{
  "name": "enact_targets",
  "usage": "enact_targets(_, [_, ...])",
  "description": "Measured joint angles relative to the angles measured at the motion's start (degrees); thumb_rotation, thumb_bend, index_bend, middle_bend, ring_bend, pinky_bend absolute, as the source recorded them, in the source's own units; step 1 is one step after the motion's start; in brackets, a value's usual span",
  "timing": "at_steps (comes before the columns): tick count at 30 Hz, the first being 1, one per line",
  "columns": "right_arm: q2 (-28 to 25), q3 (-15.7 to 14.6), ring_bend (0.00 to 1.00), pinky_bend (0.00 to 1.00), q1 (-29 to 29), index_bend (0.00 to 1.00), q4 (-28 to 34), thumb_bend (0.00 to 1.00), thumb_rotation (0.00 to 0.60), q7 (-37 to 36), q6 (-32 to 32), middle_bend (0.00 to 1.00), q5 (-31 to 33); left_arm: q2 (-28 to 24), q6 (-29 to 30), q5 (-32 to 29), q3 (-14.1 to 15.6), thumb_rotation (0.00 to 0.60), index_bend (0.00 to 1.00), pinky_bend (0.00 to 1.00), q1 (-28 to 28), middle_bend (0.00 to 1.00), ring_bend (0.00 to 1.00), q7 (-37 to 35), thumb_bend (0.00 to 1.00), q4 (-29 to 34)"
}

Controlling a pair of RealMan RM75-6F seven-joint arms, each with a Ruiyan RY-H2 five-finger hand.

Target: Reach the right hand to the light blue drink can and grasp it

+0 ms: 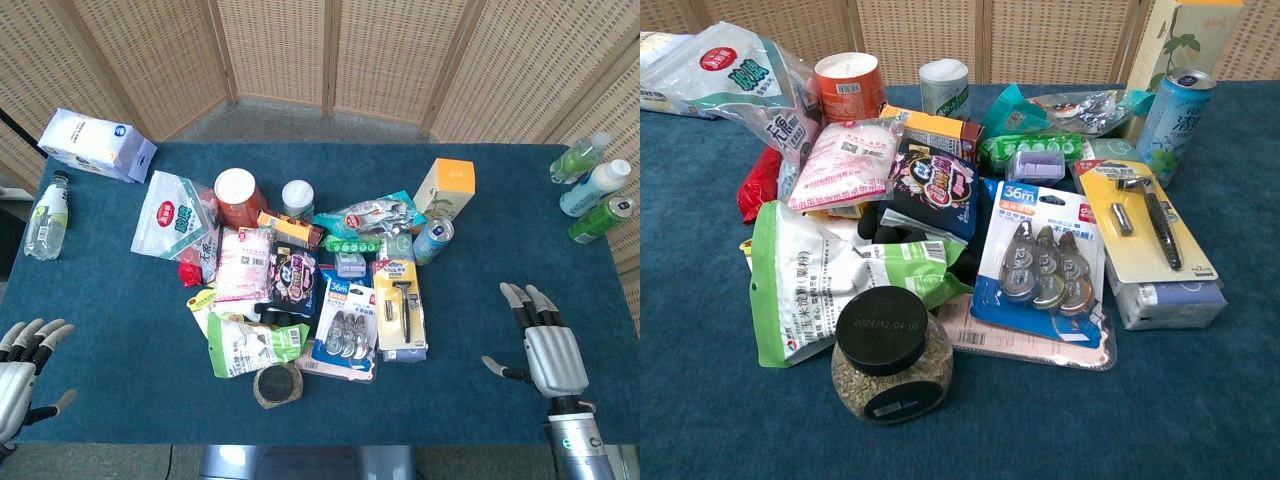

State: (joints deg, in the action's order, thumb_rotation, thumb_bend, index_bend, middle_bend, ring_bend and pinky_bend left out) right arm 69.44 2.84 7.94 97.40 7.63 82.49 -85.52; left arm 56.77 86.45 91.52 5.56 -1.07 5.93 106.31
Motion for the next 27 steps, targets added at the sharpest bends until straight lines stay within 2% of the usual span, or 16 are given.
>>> enact_targets(11, [0.2,0.5,0.00,0.14,1.2,0.05,-1.0,0.08,0.512,-5.8,-2.6,0.13,0.5,-0.7,-0.5,1.1,-0.4,0.600,0.16,0.00,0.7,0.17,0.11,-0.3,0.26,0.9])
enact_targets(19, [-0.3,1.4,0.00,0.14,4.3,0.03,-1.9,0.07,0.513,-20.7,-7.2,0.07,-0.4,-1.5,0.2,4.7,0.0,0.600,0.17,0.00,1.0,0.18,0.11,-2.3,0.26,1.6])
enact_targets(27, [-0.1,3.9,0.00,0.14,10.3,0.02,-5.6,0.08,0.514,-36.1,-13.7,0.06,-0.9,-1.7,2.2,7.6,0.9,0.600,0.17,0.00,0.2,0.18,0.11,-2.3,0.26,1.8])
